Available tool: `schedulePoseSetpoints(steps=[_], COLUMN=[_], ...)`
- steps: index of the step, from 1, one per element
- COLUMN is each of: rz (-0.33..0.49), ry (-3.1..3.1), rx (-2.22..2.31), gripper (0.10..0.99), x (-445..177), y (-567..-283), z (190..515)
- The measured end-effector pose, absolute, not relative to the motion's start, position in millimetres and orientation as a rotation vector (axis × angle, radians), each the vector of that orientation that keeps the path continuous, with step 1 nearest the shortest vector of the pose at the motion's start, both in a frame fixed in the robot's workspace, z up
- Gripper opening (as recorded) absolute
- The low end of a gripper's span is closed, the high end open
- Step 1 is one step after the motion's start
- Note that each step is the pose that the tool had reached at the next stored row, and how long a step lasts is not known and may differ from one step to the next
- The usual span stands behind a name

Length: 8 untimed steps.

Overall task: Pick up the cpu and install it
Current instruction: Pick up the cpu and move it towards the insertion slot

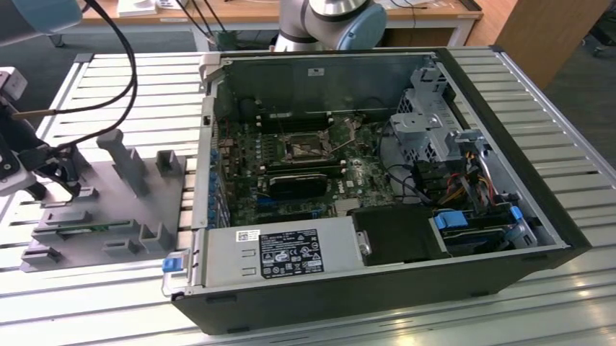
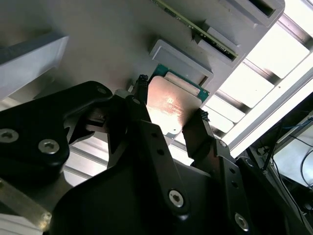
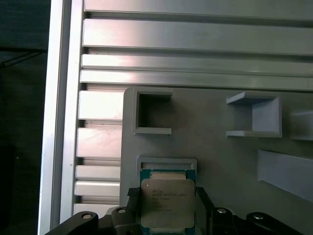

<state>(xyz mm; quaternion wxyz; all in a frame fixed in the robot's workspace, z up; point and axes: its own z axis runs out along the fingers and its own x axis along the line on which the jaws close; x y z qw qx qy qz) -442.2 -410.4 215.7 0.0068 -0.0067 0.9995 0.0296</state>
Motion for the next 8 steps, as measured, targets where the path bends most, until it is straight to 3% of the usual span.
schedulePoseSetpoints(steps=[8], rz=[0.093], ry=[3.126], rx=[-0.021], gripper=[0.537], x=[-442.2], y=[-410.4], z=[218.8])
